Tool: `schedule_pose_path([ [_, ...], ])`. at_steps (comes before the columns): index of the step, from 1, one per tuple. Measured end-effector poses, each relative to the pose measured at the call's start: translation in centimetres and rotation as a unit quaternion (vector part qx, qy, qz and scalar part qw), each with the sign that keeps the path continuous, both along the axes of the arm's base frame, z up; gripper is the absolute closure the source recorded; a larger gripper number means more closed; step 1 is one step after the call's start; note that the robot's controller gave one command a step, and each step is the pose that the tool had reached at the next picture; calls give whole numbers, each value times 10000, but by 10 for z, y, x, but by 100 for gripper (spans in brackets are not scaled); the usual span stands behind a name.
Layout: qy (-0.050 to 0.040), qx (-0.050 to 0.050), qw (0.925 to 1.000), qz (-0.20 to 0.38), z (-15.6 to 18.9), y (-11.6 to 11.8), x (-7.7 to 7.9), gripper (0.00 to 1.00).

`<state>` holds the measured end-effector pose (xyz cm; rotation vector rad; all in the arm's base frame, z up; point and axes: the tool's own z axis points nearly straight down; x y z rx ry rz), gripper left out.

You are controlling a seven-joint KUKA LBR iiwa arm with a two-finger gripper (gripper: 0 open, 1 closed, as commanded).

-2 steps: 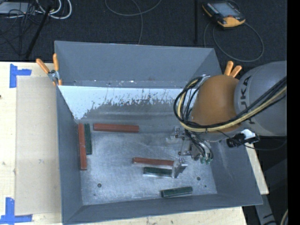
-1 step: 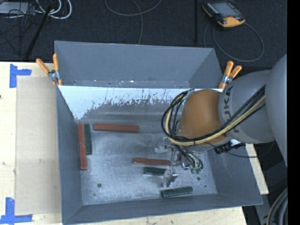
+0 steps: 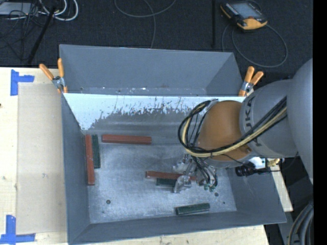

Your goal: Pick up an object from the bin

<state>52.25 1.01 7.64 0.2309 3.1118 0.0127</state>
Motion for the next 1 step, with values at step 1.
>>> schedule_pose_path([
  [1, 0, 0, 10000, 1, 0, 0, 0, 100],
])
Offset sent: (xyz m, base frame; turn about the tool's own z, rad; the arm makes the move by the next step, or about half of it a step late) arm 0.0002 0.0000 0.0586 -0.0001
